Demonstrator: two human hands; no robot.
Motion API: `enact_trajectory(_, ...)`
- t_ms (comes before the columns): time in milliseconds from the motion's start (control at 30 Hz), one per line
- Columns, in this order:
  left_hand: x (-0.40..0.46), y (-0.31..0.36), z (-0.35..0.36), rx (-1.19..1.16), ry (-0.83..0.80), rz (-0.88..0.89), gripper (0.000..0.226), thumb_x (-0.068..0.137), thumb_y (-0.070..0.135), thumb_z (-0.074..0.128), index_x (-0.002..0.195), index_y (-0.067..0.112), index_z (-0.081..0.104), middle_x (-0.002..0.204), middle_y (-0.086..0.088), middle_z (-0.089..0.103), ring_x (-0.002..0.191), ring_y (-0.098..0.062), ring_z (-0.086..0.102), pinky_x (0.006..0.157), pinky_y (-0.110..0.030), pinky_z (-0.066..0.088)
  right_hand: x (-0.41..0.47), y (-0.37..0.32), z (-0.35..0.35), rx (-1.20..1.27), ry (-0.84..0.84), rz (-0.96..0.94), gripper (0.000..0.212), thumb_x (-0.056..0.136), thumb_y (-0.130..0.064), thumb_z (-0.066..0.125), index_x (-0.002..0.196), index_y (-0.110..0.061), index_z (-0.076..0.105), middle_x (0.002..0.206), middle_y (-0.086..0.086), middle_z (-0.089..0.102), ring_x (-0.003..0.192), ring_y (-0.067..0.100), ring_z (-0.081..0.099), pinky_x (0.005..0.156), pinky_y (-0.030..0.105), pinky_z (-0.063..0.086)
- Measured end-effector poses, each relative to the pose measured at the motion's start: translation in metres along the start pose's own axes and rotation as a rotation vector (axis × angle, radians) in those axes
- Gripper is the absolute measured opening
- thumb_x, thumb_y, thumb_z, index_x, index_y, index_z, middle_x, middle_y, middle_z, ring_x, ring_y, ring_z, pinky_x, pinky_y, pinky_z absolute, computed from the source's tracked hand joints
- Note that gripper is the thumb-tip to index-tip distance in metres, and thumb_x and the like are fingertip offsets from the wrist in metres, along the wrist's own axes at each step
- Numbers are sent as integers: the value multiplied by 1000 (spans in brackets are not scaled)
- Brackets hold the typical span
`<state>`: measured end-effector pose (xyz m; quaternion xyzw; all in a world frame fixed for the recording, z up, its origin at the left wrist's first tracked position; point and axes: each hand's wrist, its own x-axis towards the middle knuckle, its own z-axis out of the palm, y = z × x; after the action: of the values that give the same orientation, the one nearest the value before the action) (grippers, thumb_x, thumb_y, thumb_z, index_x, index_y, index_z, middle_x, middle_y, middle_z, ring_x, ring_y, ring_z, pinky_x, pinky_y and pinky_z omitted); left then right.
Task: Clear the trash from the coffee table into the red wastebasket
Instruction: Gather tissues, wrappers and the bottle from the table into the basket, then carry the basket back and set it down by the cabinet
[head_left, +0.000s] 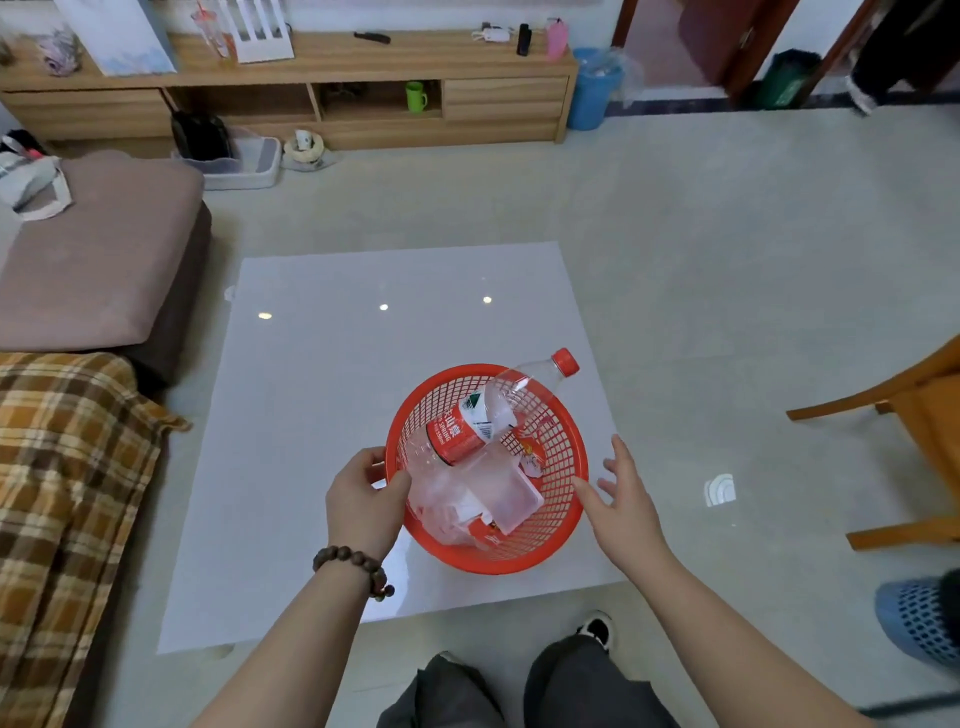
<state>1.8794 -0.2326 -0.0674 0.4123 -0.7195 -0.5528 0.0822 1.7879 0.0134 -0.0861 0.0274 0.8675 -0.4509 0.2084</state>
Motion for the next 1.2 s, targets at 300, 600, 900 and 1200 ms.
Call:
enact_trajectory(300,-11,43,95,20,3,67,17,80,17,64,87,33,63,90,8,67,86,-25,68,73,-48,58,50,26,-73,125,-3,-38,39,91,-14,54,125,-32,49,94,-20,61,84,-1,61,67,17,50)
enact_trajectory(600,-52,96,280,43,147,68,15,84,24,62,86,39,60,86,16,66,83,-16,68,69,-39,57,148,95,-232,106,-67,-118,45,89,-6,50,126,-30,50,103,-10,67,95,11,65,85,35,54)
enact_trajectory(900,-67,149,389,55,217,55,13,85,32,64,85,44,59,83,27,61,76,4,62,57,-20,45,224,107,-337,87,-110,-181,43,90,-4,49,127,-26,51,102,-11,64,96,13,64,86,31,51)
enact_trajectory(1200,-7,184,429,18,309,25,19,86,31,63,104,26,66,91,12,65,80,-2,61,64,-22,48,322,73,-349,46,-211,-233,32,96,-23,49,126,-33,49,108,-13,60,90,3,60,66,13,45)
